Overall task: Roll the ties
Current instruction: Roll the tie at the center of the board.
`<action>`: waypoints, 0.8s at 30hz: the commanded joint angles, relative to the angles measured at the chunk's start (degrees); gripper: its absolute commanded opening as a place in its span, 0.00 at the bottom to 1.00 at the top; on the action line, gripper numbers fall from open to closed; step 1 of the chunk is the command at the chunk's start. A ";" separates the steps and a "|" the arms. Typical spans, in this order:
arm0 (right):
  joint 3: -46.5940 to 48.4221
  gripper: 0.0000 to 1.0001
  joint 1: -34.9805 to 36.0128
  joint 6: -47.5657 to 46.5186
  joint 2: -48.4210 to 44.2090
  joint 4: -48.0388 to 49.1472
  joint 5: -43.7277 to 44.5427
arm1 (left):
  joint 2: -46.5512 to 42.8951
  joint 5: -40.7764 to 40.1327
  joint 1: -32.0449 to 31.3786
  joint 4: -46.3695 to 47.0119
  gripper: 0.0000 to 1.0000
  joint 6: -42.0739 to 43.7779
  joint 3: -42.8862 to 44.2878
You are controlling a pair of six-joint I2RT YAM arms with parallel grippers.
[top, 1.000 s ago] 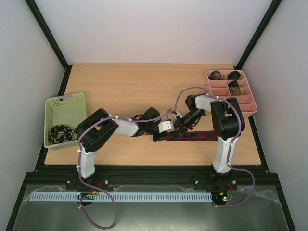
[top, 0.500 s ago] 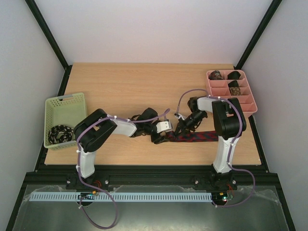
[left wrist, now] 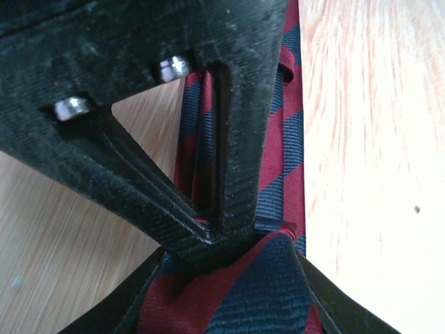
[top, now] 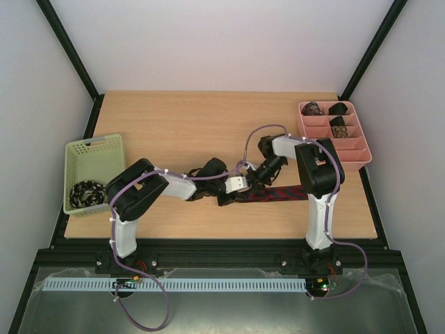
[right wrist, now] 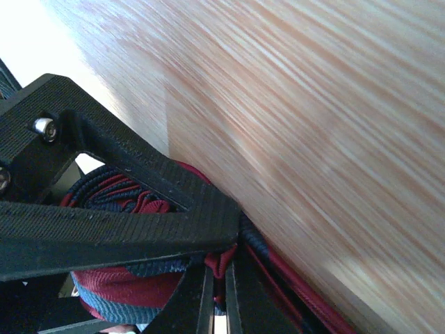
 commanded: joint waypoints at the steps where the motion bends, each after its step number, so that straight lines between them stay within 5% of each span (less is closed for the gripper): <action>1: 3.20 0.08 0.70 -0.47 4.37 5.35 10.81 | -2.54 -4.24 0.34 -5.80 0.31 5.49 -6.67; 5: 3.98 0.41 0.36 -1.40 1.41 0.86 7.09 | -3.03 -5.80 0.44 -6.57 0.31 6.72 -8.70; 11: 1.32 0.53 0.24 1.49 -4.65 -3.74 -7.30 | -1.51 -6.67 0.40 -6.81 0.32 7.32 -7.87; 19: 1.86 0.47 2.88 3.91 -0.62 -2.84 -7.09 | -1.32 -6.17 0.61 -7.59 0.34 9.10 -7.84; 24: 2.19 0.21 2.81 3.99 2.21 -2.83 -2.28 | -1.40 -6.11 0.92 -7.85 0.35 9.31 -7.66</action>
